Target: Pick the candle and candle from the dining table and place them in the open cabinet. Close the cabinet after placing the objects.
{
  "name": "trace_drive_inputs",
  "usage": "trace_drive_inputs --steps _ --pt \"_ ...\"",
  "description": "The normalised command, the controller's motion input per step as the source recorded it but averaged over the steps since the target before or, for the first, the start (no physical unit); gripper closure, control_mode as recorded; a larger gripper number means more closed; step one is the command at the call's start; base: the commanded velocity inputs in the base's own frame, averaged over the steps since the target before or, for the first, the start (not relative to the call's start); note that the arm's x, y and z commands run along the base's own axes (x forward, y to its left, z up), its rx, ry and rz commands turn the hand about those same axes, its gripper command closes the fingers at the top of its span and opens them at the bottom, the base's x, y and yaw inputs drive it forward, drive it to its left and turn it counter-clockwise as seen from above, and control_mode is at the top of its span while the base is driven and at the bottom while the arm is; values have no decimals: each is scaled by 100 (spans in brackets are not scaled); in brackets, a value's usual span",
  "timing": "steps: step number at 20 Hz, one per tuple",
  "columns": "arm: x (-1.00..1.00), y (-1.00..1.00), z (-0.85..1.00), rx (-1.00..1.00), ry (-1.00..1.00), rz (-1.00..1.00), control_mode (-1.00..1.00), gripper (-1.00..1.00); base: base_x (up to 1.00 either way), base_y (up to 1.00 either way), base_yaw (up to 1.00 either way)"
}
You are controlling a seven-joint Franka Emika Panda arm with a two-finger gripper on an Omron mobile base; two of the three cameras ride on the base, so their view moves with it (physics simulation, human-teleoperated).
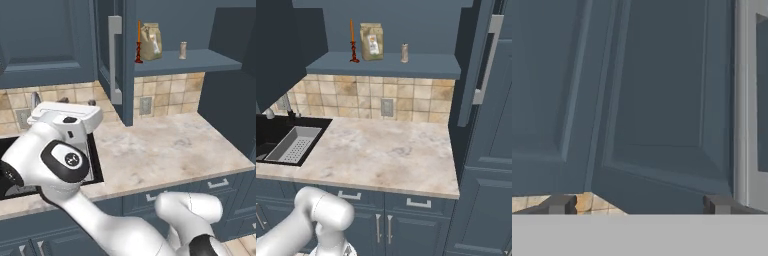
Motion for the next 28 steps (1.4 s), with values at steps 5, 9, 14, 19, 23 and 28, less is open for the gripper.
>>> trace_drive_inputs --steps 5,9,14,19,23,28 --pt "53 0 -21 -1 1 0 -100 -100 0 0 0" --pt "67 0 -12 0 1 0 -100 -100 0 0 0" --pt "77 5 -7 -1 3 0 -100 -100 0 0 0" --pt "41 -35 -1 4 12 0 -100 -100 0 0 0" --pt "23 -70 0 13 8 0 -100 -100 0 0 0" --pt "12 -85 0 14 6 -2 -100 -100 0 0 0"
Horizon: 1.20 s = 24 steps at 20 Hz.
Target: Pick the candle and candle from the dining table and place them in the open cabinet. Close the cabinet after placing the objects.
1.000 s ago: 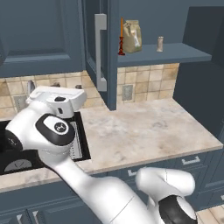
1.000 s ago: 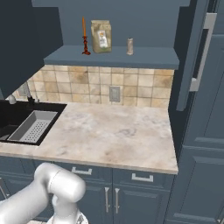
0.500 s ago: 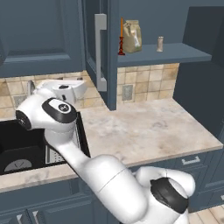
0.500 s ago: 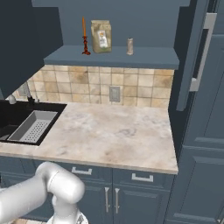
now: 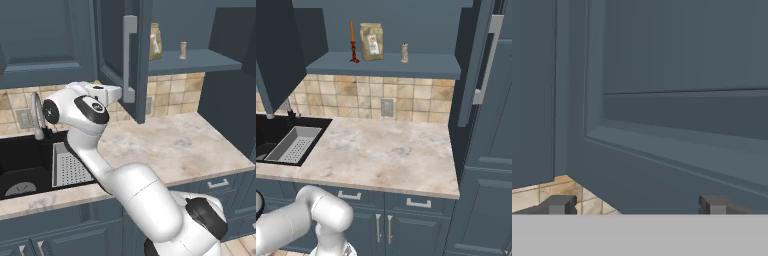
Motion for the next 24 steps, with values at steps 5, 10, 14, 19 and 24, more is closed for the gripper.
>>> trace_drive_inputs --steps 5,10,14,19,24 --pt "8 -100 0 20 0 -2 -100 -100 0 0 0" --pt "60 -65 -4 17 0 0 -100 -100 0 0 0" --pt "99 -29 -28 7 -1 0 -100 -100 0 0 0" --pt "94 -17 -47 2 -7 4 -100 -100 0 0 0" --pt "80 -19 -22 5 -5 3 -100 -100 0 0 0"
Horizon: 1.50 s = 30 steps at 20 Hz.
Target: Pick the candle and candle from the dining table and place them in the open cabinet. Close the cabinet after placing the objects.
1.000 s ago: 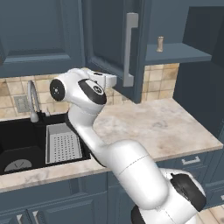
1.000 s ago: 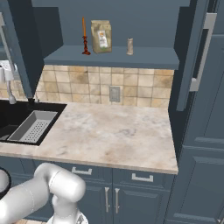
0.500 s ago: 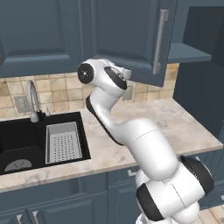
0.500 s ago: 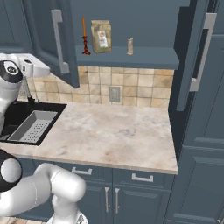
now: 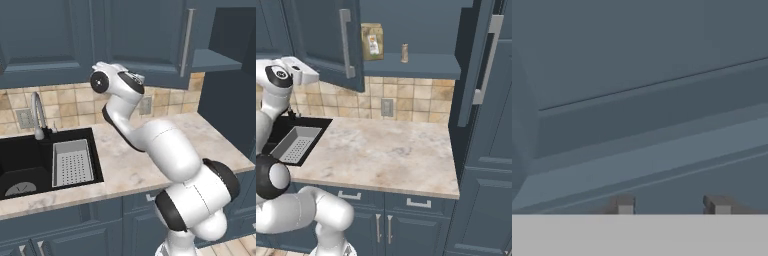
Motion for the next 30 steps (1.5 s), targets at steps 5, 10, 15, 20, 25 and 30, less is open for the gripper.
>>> trace_drive_inputs --steps 5,10,15,20,25,30 --pt "89 -44 -32 9 -3 10 -100 -100 0 0 0" --pt "52 -100 -43 23 -8 8 -100 -100 0 0 0" --pt "58 -76 -40 17 -5 10 -100 -100 0 0 0" --pt "27 -22 -9 5 -2 6 -100 -100 0 0 0" --pt "-73 -7 34 1 0 0 -100 -100 0 0 0" --pt "-100 -46 11 0 0 0 -100 -100 0 0 0"
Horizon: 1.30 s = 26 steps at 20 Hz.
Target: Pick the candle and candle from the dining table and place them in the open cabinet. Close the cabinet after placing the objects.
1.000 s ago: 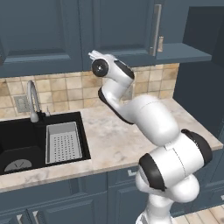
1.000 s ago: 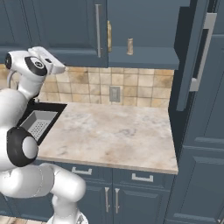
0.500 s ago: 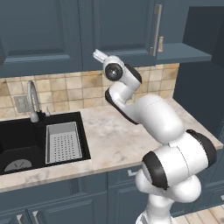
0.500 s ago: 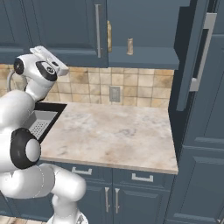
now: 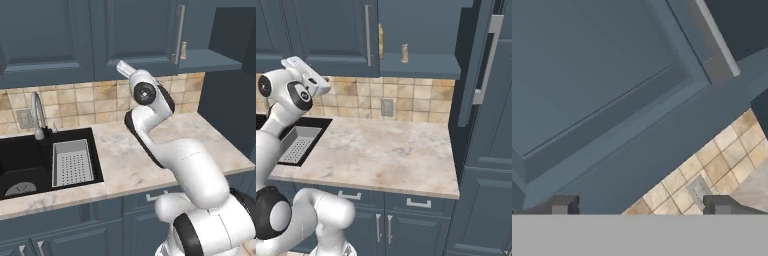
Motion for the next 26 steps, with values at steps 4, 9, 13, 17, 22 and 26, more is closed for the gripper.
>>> trace_drive_inputs --steps 4,9,13,17,22,26 --pt "-99 -63 7 0 13 1 -100 -100 0 0 0" --pt "-86 -60 18 -1 33 0 -100 -100 0 0 0" --pt "-61 -51 13 -15 48 2 -100 -100 0 0 0" --pt "-63 -53 0 -20 41 10 -100 -100 0 0 0" --pt "-86 -72 -4 -13 29 6 -100 -100 0 0 0" --pt "-71 -58 -53 -5 -7 3 -100 -100 0 0 0"
